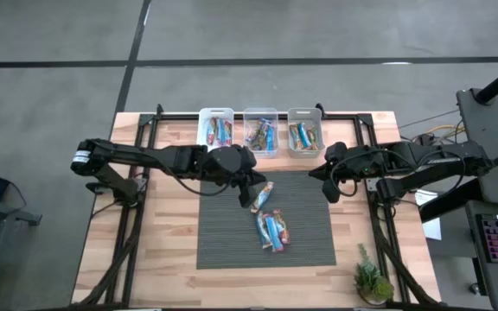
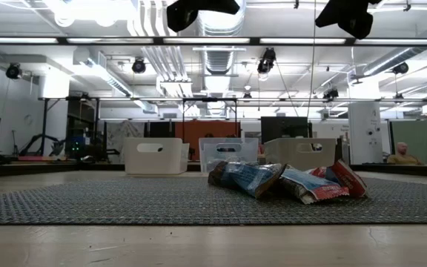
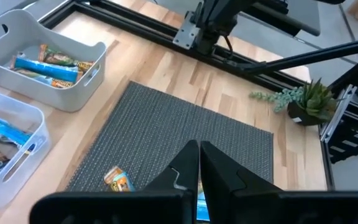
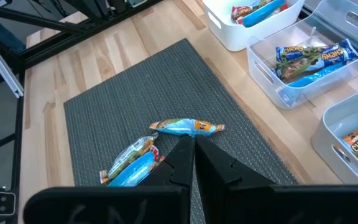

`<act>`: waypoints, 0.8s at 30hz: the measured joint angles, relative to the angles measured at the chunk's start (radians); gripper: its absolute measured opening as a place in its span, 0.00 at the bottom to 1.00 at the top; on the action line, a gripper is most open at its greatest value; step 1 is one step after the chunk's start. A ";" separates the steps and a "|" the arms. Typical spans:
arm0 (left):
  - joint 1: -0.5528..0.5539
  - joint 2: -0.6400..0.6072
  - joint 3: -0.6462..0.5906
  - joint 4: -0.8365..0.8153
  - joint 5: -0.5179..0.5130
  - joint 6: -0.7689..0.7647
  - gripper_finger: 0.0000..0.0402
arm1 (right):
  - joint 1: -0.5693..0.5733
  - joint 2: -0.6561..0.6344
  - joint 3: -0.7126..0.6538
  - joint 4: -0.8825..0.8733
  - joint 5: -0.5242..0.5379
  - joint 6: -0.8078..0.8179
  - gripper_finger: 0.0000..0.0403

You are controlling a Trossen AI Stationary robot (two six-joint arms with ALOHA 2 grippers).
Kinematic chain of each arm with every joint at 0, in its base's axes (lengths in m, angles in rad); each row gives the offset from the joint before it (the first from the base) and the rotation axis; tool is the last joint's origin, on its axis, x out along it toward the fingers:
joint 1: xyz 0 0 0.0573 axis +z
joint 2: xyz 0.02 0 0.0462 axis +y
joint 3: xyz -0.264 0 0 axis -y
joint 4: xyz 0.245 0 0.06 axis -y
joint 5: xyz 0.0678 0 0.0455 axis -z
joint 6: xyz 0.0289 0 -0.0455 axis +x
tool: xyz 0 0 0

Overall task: Pick and place Granola Bars by type
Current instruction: Put the yellow granola bar into the gray bin

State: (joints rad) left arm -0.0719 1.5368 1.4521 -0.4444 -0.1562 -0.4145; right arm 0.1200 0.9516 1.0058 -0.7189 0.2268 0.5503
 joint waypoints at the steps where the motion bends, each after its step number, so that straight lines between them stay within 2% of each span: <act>1: 0.000 0.000 0.000 -0.003 0.000 0.000 0.00 | 0.000 0.000 0.000 0.000 0.000 0.000 0.02; 8: -0.004 -0.015 0.000 -0.025 0.001 0.045 0.00 | 0.000 0.000 0.000 0.011 -0.002 -0.007 0.02; 10: -0.004 -0.028 0.000 -0.044 0.001 0.061 0.00 | 0.000 0.006 0.000 0.040 -0.035 -0.010 0.02; 17: -0.005 -0.095 -0.049 -0.055 -0.021 0.087 0.00 | -0.008 0.096 0.002 0.131 -0.081 -0.051 0.02; 24: -0.005 -0.225 -0.203 0.024 -0.052 0.074 0.00 | -0.057 0.246 0.016 0.274 -0.261 -0.128 0.02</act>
State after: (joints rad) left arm -0.0772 1.3115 1.2489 -0.4209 -0.2082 -0.3402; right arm 0.0626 1.1981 1.0218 -0.4444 -0.0340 0.4221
